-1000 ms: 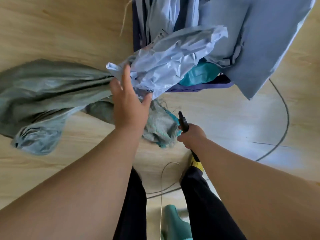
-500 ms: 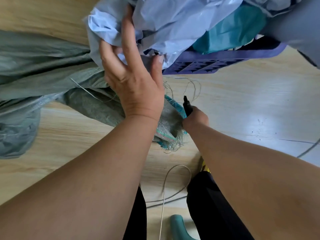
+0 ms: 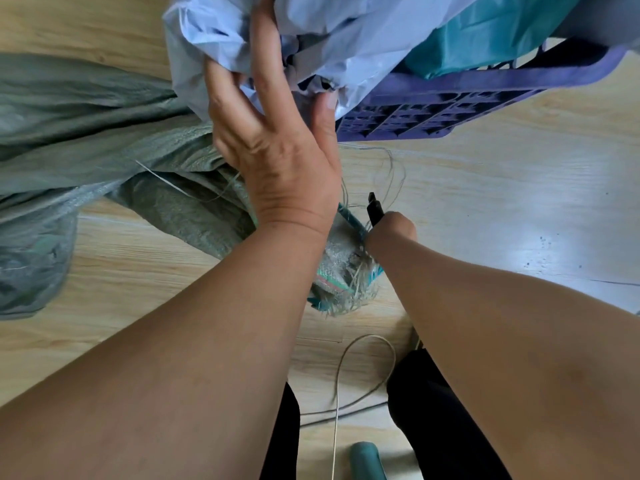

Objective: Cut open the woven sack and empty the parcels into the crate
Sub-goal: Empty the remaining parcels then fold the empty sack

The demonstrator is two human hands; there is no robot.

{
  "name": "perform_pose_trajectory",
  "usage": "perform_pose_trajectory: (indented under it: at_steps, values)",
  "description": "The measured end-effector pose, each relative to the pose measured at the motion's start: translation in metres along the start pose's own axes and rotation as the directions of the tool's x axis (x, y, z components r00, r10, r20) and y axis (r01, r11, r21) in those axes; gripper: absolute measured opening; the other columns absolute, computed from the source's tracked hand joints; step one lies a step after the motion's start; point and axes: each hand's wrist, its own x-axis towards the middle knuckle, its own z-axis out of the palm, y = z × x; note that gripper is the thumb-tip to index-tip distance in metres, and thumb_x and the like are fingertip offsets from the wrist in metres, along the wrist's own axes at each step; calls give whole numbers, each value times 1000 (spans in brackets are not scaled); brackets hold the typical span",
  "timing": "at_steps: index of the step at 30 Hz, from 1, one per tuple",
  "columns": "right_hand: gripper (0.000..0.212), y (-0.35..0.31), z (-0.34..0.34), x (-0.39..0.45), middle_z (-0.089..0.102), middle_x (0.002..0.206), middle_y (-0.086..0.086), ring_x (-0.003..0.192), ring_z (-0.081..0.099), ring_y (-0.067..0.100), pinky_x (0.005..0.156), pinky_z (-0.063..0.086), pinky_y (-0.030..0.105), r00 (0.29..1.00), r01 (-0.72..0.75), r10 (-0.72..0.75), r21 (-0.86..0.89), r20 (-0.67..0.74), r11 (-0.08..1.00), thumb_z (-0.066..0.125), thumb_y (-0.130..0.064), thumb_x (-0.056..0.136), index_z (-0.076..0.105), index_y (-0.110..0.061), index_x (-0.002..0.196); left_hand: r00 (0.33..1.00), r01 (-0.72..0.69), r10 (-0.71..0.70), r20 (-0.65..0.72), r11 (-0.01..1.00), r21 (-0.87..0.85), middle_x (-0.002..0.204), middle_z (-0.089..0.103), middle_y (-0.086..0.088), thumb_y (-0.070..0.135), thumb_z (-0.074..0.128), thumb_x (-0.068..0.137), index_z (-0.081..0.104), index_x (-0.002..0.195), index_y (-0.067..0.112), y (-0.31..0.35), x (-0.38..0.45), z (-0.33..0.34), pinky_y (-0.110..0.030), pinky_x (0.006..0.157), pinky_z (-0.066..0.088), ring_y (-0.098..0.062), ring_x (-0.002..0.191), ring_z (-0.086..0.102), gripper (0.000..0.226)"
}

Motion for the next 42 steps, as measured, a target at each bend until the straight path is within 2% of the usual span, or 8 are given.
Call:
perform_pose_trajectory:
  at_steps: [4,7,12,18,22,27,36,42]
  values:
    - [15,10,0,-7,50,62,4,49,46,16,38,29,24,999,-32,33,60,-15,998,53,-6,93,58,-7,79,1000,24,-24,13,1000,-7,135,39,-34,33,60,90,44,139,0,4,-1,-4,-43,100,36,-36,123,49,61]
    - [8,13,0,-12,57,70,4,56,53,16,41,37,24,997,17,-18,12,68,1000,55,-7,91,62,-8,95,998,30,-29,55,999,-15,137,36,-33,32,60,90,41,140,2,6,-1,-10,-46,102,37,-36,124,48,62]
    - [31,16,15,-12,66,105,15,95,67,30,81,57,36,979,3,-16,67,203,998,57,-7,89,51,-6,120,998,3,-2,59,1000,-6,137,36,-32,30,60,90,40,141,1,2,-2,-10,-49,101,38,-33,124,49,62]
    - [29,20,20,-6,61,99,7,91,63,23,57,39,23,986,24,-9,-85,169,996,53,-13,93,56,-5,121,1000,3,-3,24,1000,16,136,38,-33,25,60,88,41,139,-3,3,-13,-5,-46,102,37,-35,121,51,61]
    - [10,26,6,-17,45,63,2,51,42,13,39,28,22,999,7,3,-237,41,971,56,-10,92,61,-6,99,997,59,-61,44,997,51,143,34,-27,28,58,88,37,144,5,11,-13,-11,-42,105,34,-31,126,47,64]
    - [14,32,-21,-48,47,62,4,49,44,15,38,29,24,1000,12,-12,-78,-3,997,59,-5,87,50,-9,76,982,88,-107,157,989,122,149,29,-20,24,58,86,35,147,18,23,-8,-38,-43,110,26,-31,134,39,65]
    - [24,32,-119,-155,60,95,8,75,55,23,62,46,28,970,245,-244,-80,19,966,59,-12,87,59,-11,111,913,217,-207,351,976,11,127,49,-7,22,67,84,63,121,27,78,38,-122,-9,77,33,-17,94,56,38]
    - [16,39,-183,-222,50,69,-2,56,46,12,44,31,22,962,272,-271,75,-23,959,62,-15,79,54,-18,93,880,387,-357,312,921,-37,116,60,-7,35,69,82,68,110,22,134,69,-175,-8,69,32,-15,81,60,30]
